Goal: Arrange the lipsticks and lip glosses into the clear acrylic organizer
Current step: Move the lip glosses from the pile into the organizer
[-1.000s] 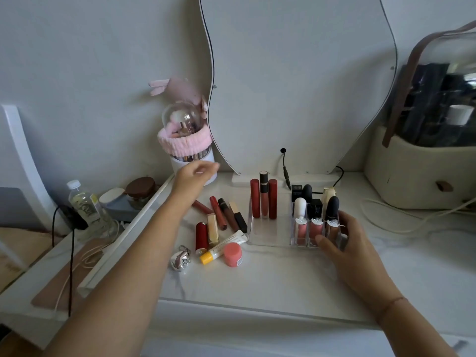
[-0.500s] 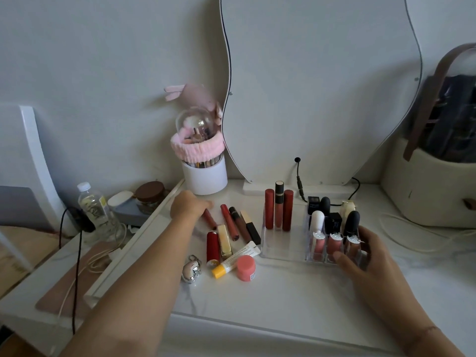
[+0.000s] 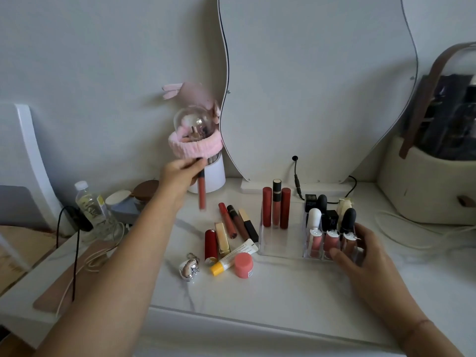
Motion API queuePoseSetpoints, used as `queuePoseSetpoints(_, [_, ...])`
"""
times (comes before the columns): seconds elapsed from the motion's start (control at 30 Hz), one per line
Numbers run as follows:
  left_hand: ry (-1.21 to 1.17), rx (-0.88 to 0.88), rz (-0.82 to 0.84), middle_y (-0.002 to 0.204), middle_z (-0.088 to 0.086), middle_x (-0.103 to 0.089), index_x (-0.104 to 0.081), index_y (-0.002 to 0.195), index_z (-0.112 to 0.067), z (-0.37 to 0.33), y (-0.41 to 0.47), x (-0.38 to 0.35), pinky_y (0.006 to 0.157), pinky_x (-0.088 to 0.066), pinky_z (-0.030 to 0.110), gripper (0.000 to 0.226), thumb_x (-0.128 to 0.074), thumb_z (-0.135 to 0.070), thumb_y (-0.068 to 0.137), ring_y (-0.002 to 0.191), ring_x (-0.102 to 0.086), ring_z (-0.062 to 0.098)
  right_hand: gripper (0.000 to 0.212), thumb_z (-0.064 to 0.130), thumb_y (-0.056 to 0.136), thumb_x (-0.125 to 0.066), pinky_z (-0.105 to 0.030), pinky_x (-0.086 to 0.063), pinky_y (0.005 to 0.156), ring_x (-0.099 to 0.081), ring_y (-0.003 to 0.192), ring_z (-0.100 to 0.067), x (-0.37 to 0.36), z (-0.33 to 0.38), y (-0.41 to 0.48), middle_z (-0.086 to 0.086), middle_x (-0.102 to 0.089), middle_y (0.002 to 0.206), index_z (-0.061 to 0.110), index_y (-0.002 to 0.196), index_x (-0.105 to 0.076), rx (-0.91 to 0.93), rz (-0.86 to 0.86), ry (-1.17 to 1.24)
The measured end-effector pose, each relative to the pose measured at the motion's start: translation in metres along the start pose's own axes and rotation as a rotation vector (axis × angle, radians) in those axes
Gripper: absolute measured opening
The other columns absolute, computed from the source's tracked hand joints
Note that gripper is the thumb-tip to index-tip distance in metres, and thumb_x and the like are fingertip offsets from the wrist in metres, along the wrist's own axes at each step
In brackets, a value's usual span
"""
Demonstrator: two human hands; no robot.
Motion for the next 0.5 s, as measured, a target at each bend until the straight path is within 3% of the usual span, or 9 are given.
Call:
queuePoseSetpoints(0.1, [-0.084,-0.116,0.221,0.083,-0.008,-0.070,-0.070,0.093,-0.015,-0.051,-0.021,-0.030,0.071,-0.051,0.020,0.011,-0.069,-0.015,0.082,0.078,-0.064,0.010,0.061,0.027,0.080,-0.072,-0.032,-0.046,0.086,-0.061,0.104,-0.012,0.001,0.001,-0.001,0.003,-0.059,0.123,0.034,0.131,-0.040,-0.001,0.003,0.030])
queuePoseSetpoints(0.27, [-0.129,-0.163,0.482,0.079,-0.008,-0.070,-0.067,0.091,-0.020,-0.091,-0.055,-0.092,0.071,-0.048,0.016,0.011,-0.069,-0.016,0.081,0.076,-0.063,0.006,0.063,0.028,0.081,-0.071,-0.035,-0.047,0.094,-0.059,0.110,-0.014,0.003,0.006,-0.003,0.003,-0.058,0.126,0.031,0.135,-0.039,-0.006,0.016,0.035])
queuePoseSetpoints(0.5, [0.067,-0.187,0.538,0.086,-0.003,-0.070,-0.066,0.088,-0.020,-0.068,-0.064,-0.138,0.066,-0.046,0.008,0.018,-0.075,-0.012,0.075,0.073,-0.064,-0.002,0.063,0.030,0.082,-0.070,-0.034,-0.046,0.094,-0.058,0.110,-0.014,0.003,0.009,-0.005,0.003,-0.055,0.128,0.029,0.136,-0.038,-0.001,0.022,0.030])
Point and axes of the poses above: each hand's wrist, its own y-axis towards the middle knuckle, its own x-axis out of the back of the hand, z = x × y, the point moved 2 cm from there along y, towards the middle knuckle
